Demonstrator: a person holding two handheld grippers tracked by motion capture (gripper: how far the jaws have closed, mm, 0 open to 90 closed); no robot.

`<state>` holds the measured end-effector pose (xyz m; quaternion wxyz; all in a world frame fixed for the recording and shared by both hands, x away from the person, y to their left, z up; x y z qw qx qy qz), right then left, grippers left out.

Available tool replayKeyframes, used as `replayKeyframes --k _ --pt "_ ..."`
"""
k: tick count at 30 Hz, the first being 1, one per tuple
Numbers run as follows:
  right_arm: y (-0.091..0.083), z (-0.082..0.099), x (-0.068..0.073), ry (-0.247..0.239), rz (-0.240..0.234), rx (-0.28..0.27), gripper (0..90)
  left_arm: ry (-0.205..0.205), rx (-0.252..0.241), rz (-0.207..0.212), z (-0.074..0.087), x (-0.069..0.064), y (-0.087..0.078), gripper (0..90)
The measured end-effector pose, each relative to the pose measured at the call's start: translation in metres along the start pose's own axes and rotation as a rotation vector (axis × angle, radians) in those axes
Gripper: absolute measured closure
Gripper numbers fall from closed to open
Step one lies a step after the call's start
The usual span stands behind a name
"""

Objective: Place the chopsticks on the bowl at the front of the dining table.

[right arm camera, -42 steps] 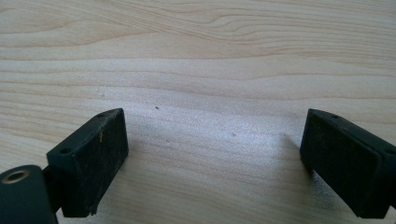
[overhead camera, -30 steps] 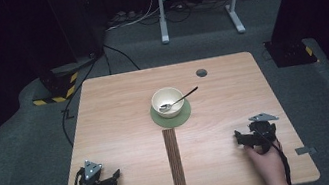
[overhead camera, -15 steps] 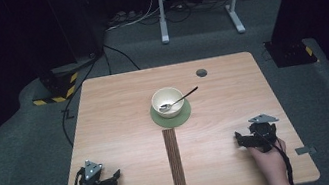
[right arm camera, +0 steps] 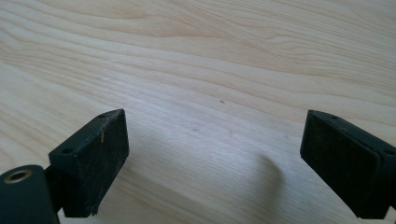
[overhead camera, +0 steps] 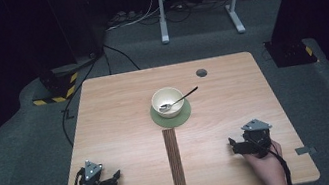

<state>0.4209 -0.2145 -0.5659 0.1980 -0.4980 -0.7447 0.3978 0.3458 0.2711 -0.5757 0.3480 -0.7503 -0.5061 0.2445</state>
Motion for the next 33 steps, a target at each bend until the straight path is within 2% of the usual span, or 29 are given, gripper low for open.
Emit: replayKeyframes --k 6,12,13,14,15,16,17,19,20,22,25,26,33 --pt "-0.003 -0.003 0.016 -0.057 -0.026 -0.016 8.1 0.000 0.000 0.000 0.000 0.000 0.000 23.7" --pt "-0.004 -0.007 0.030 -0.067 -0.065 -0.020 8.0 0.000 0.000 0.000 0.000 0.000 0.000 23.7" --pt "-0.003 -0.007 0.038 -0.074 -0.087 -0.015 8.0 0.000 0.000 0.000 0.000 0.000 0.000 23.7" --pt "-0.003 -0.007 0.038 -0.074 -0.087 -0.015 8.0 0.000 0.000 0.000 0.000 0.000 0.000 23.7" --pt "-0.001 -0.008 0.047 -0.077 -0.114 -0.015 8.1 0.000 0.000 0.000 0.000 0.000 0.000 23.6" --pt "-0.001 -0.008 0.047 -0.077 -0.114 -0.015 8.1 0.000 0.000 0.000 0.000 0.000 0.000 23.7" --pt "0.000 -0.009 0.055 -0.092 -0.121 -0.018 8.2 0.000 0.000 0.000 0.000 0.000 0.000 23.7" --pt "0.001 -0.011 0.064 -0.114 -0.129 -0.019 8.2 0.000 0.000 0.000 0.000 0.000 0.000 23.6" --pt "0.001 -0.011 0.064 -0.114 -0.129 -0.019 8.2 0.000 0.000 0.000 0.000 0.000 0.000 23.4" --pt "0.001 -0.016 0.075 -0.135 -0.143 -0.030 8.1 -0.004 -0.002 0.000 0.000 -0.001 0.000 23.0" --pt "0.001 -0.018 0.081 -0.129 -0.160 -0.038 8.1 0.004 0.002 0.002 0.000 0.000 0.000 22.1" --pt "0.003 -0.020 0.087 -0.134 -0.176 -0.036 8.1 0.002 0.003 0.001 0.000 -0.001 0.000 21.7" --pt "0.004 -0.024 0.104 -0.164 -0.207 -0.035 8.2 0.008 0.008 0.001 0.000 -0.001 0.001 19.9"
Point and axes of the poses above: each handheld gripper's, and its own axes: y roughly forward along the jaws, z roughly out of its underside, x roughly to its left, the point moved 7 cm from there along y, roughly forward along the jaws, and after that the axes turned 9 degrees about x, right-handed, at the moved point
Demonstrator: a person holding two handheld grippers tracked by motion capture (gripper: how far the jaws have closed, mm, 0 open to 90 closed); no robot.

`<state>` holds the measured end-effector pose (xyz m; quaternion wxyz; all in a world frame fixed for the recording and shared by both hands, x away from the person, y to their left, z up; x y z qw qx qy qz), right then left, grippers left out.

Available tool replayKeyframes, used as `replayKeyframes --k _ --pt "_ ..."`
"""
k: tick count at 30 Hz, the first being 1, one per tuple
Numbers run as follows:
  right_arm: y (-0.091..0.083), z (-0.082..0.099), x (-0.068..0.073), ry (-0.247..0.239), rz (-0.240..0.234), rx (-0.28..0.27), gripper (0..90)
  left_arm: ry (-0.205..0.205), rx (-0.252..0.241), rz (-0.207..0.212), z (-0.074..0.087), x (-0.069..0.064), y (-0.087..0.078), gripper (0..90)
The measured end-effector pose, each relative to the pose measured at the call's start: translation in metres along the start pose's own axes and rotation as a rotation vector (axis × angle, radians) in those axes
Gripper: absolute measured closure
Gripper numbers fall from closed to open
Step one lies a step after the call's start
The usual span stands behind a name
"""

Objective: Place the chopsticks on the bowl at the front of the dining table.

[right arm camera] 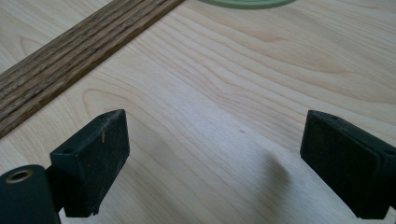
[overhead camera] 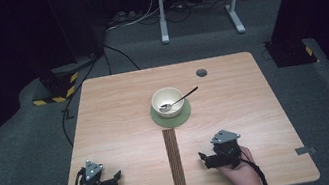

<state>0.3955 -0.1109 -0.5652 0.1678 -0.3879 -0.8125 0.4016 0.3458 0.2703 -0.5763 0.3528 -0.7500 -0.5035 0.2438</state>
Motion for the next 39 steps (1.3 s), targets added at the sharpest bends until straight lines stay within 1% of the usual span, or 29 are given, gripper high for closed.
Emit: replayKeyframes --k 1,2,3,5,7,8,9,10,14,15,16,17,18,19,20,21,23,24,26,27,28,29,30,31,32,33,37,39 --pt "0.003 -0.002 0.005 -0.015 -0.004 0.007 8.2 -0.002 0.002 -0.003 0.000 0.000 0.000 18.7" --pt "0.003 -0.002 0.005 -0.015 -0.004 0.007 8.2 -0.002 0.002 -0.003 0.000 0.000 0.000 18.3" --pt "0.005 -0.005 0.009 -0.024 -0.006 0.007 8.2 -0.006 0.004 -0.003 0.000 0.000 0.000 17.8" --pt "0.007 -0.009 0.013 -0.023 -0.016 0.003 8.2 -0.006 0.007 -0.003 0.000 0.000 0.000 16.7" --pt "0.010 -0.012 0.018 -0.031 -0.032 0.005 8.2 -0.016 0.008 -0.009 0.000 0.001 0.001 15.2" --pt "0.010 -0.012 0.018 -0.031 -0.032 0.005 8.2 -0.016 0.008 -0.009 0.000 0.001 0.001 14.6" --pt "0.012 -0.014 0.022 -0.038 -0.042 0.007 8.2 -0.019 0.010 -0.008 0.000 0.001 0.001 14.6" --pt "0.015 -0.017 0.030 -0.056 -0.049 0.005 8.4 -0.018 0.014 -0.010 0.000 0.001 0.002 13.4" --pt "0.021 -0.022 0.040 -0.070 -0.063 0.020 8.5 -0.029 0.019 -0.016 0.000 0.002 0.002 10.7" --pt "0.022 -0.024 0.041 -0.073 -0.065 0.017 8.5 -0.030 0.022 -0.018 0.000 0.002 0.002 9.9" --pt "0.023 -0.026 0.043 -0.066 -0.071 0.014 8.6 -0.031 0.025 -0.018 0.000 0.002 0.003 9.1" --pt "0.024 -0.027 0.043 -0.070 -0.073 0.006 8.9 -0.029 0.030 -0.011 0.000 0.001 0.004 7.5" --pt "0.024 -0.027 0.043 -0.070 -0.073 0.006 8.9 -0.029 0.030 -0.011 0.000 0.001 0.004 5.0" --pt "0.027 -0.030 0.044 -0.064 -0.077 0.008 9.2 -0.011 0.044 -0.007 -0.001 0.000 0.005 2.5" --pt "0.027 -0.031 0.045 -0.056 -0.081 0.014 9.2 -0.011 0.044 -0.007 -0.001 0.000 0.005 1.6" --pt "0.028 -0.032 0.044 -0.062 -0.081 0.015 9.3 -0.016 0.045 -0.008 -0.001 0.000 0.006 1.0" --pt "0.029 -0.034 0.045 -0.037 -0.089 0.013 9.5 -0.014 0.047 -0.010 -0.001 0.000 0.006 0.3" --pt "0.030 -0.035 0.045 -0.029 -0.097 0.009 9.4 -0.014 0.048 -0.010 -0.001 0.000 0.006 0.2" --pt "0.030 -0.036 0.045 -0.022 -0.096 0.006 9.3 -0.015 0.047 -0.010 -0.001 0.000 0.006 0.2" --pt "0.033 -0.038 0.045 -0.009 -0.095 0.014 9.4 -0.014 0.047 -0.010 -0.001 0.000 0.006 0.2" --pt "0.033 -0.038 0.046 0.002 -0.104 0.024 9.4 -0.015 0.047 -0.010 -0.001 0.000 0.006 0.2" --pt "0.034 -0.038 0.047 -0.001 -0.119 0.030 9.3 -0.014 0.047 -0.010 -0.001 0.000 0.006 0.2" --pt "0.034 -0.038 0.048 -0.013 -0.117 0.024 9.3 -0.015 0.047 -0.010 -0.001 0.000 0.006 0.2" --pt "0.033 -0.038 0.049 -0.024 -0.104 0.016 9.4 -0.015 0.047 -0.010 -0.001 0.000 0.006 0.2" --pt "0.033 -0.038 0.049 -0.023 -0.096 0.010 9.6 -0.015 0.047 -0.010 -0.001 0.000 0.006 0.2" --pt "0.033 -0.038 0.049 -0.024 -0.099 0.010 10.3 -0.015 0.047 -0.010 -0.001 0.000 0.006 0.2" --pt "0.032 -0.039 0.050 0.002 -0.130 -0.008 13.3 -0.020 0.047 -0.012 -0.001 -0.001 0.005 0.2" --pt "0.033 -0.039 0.052 -0.015 -0.117 0.001 13.8 -0.018 0.047 -0.013 -0.001 0.000 0.006 0.3"
Point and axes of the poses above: each handheld gripper's, and its own axes: y roughly forward along the jaws, z roughly out of its underside, x roughly to its left, the point moved 7 cm from there along y, roughly forward along the jaws, and after that the axes turned 9 degrees about x, right-handed, at the moved point
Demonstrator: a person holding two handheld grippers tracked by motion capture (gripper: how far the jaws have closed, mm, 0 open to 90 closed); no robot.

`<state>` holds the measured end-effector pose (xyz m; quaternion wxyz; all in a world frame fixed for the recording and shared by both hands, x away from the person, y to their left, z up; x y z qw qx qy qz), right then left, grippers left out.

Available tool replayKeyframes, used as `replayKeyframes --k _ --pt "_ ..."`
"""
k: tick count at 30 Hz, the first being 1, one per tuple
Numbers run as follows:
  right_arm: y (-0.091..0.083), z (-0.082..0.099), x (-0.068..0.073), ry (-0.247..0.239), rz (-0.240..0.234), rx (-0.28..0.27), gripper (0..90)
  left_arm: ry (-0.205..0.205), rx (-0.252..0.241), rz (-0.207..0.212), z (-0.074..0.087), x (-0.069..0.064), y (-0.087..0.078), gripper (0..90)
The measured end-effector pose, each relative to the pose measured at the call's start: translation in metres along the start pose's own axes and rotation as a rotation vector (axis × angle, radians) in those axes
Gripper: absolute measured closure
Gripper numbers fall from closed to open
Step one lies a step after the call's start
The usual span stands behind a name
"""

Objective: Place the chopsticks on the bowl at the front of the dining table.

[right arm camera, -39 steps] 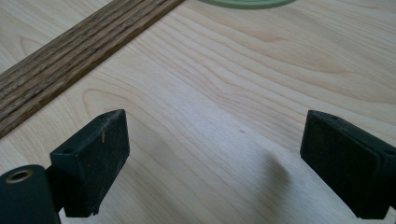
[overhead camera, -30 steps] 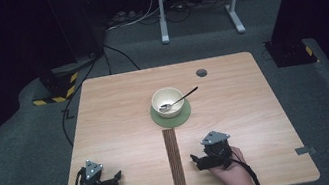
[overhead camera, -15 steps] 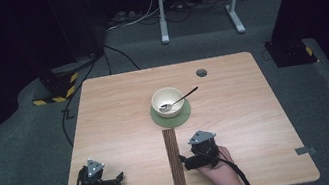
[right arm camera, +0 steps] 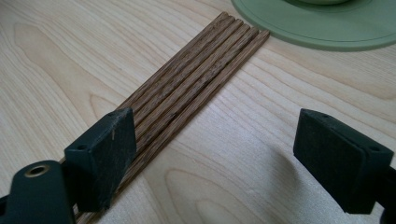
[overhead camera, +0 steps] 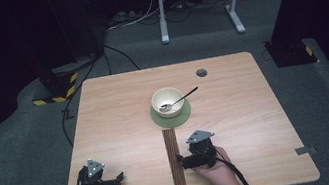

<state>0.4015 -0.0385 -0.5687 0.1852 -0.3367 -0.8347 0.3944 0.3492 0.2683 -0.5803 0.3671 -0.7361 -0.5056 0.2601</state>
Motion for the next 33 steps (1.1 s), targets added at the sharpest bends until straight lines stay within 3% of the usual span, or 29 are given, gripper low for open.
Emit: replayKeyframes --k 25,29,33 --pt "0.0022 -0.0001 0.0044 -0.022 0.008 0.007 30.2 -0.004 0.000 0.000 0.0006 -0.0006 -0.0005 0.3" --pt "0.0036 0.0000 0.0025 -0.009 0.030 0.000 35.7 -0.004 0.000 0.000 0.0006 -0.0006 -0.0005 0.3" --pt "0.0019 0.0012 0.0013 -0.005 0.017 0.014 42.4 -0.005 -0.001 0.000 0.0006 -0.0007 -0.0005 0.3"
Point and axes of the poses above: each handheld gripper's, and its own axes: y roughly forward along the jaws, z roughly out of its underside, x roughly to its left, the point moved 7 cm from there along y, roughly forward along the jaws, and after that the axes turned 9 degrees about x, right-handed, at the moved point
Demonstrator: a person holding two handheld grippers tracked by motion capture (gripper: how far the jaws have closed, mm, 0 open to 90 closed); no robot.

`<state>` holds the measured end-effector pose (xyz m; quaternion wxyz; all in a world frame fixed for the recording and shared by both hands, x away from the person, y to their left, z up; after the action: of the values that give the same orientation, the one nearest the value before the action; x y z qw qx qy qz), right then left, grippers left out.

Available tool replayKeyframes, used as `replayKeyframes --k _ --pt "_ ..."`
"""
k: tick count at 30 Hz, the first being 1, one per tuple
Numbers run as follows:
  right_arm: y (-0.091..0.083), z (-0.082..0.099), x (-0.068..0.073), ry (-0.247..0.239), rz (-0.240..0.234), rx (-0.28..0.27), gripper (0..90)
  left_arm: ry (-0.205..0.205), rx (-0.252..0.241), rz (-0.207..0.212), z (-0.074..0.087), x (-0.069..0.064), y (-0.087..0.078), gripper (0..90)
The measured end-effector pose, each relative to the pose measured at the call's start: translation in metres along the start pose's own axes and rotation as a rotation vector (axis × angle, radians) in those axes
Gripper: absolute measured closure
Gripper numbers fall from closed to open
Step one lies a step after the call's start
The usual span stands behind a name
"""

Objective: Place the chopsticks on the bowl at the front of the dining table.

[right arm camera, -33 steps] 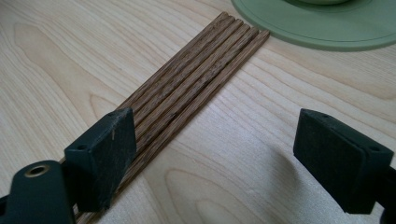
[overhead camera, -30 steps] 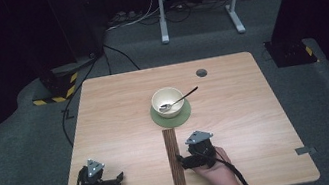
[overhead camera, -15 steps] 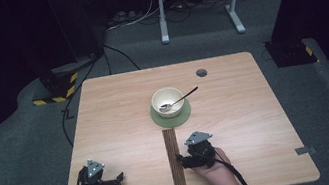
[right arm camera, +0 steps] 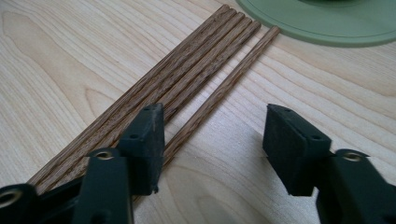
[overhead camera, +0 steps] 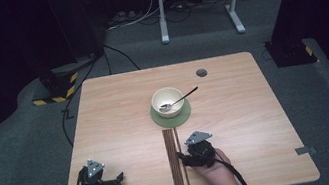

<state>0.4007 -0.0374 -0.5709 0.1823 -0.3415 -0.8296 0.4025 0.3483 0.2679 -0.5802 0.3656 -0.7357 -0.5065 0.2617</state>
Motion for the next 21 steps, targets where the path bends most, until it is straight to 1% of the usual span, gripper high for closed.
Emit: replayKeyframes --k 1,2,5,6,8,9,12,14,16,18,20,21 --pt "0.000 0.000 0.000 0.008 0.005 -0.002 45.6 0.001 0.000 0.000 0.000 0.000 0.000 0.2" --pt "0.000 0.000 0.000 0.008 0.005 -0.002 45.6 0.004 0.001 0.001 0.000 0.000 0.000 0.2" --pt "-0.001 0.001 0.000 0.005 0.014 -0.001 50.8 0.004 0.001 0.001 0.000 0.000 0.000 0.3" --pt "-0.002 0.002 -0.001 0.007 0.023 -0.001 54.5 0.004 0.001 0.001 0.000 0.000 0.000 0.3" --pt "-0.002 0.002 -0.002 0.010 0.027 -0.002 56.3 0.006 0.001 0.001 0.000 0.000 0.000 0.3" --pt "-0.004 0.004 -0.005 0.014 0.038 0.002 59.9 0.005 0.001 0.001 0.000 0.000 0.000 0.3" --pt "-0.007 0.006 -0.012 0.020 0.050 0.014 64.6 0.007 0.000 0.002 0.000 0.000 0.000 0.3" --pt "-0.008 0.007 -0.014 0.026 0.054 0.017 65.8 0.007 0.000 0.002 0.000 0.000 0.000 0.3" --pt "-0.012 0.010 -0.021 0.026 0.073 0.031 68.9 0.007 -0.001 0.003 0.000 0.000 0.000 0.3" --pt "-0.013 0.011 -0.023 0.024 0.075 0.031 69.8 0.008 0.000 0.003 0.000 0.000 0.000 0.3" --pt "-0.016 0.013 -0.029 0.028 0.082 0.038 71.2 0.008 0.000 0.003 0.000 0.000 0.000 0.3" --pt "-0.018 0.016 -0.034 0.031 0.085 0.042 71.9 0.007 -0.001 0.003 0.000 0.000 0.000 0.3"
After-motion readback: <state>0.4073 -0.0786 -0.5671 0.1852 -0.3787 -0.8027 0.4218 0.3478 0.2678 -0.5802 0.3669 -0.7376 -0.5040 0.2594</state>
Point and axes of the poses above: each handheld gripper's, and its own axes: y roughly forward along the jaws, z roughly out of its underside, x roughly to its left, the point moved 7 cm from there along y, roughly forward along the jaws, and after that the axes turned 9 degrees about x, right-handed, at the moved point
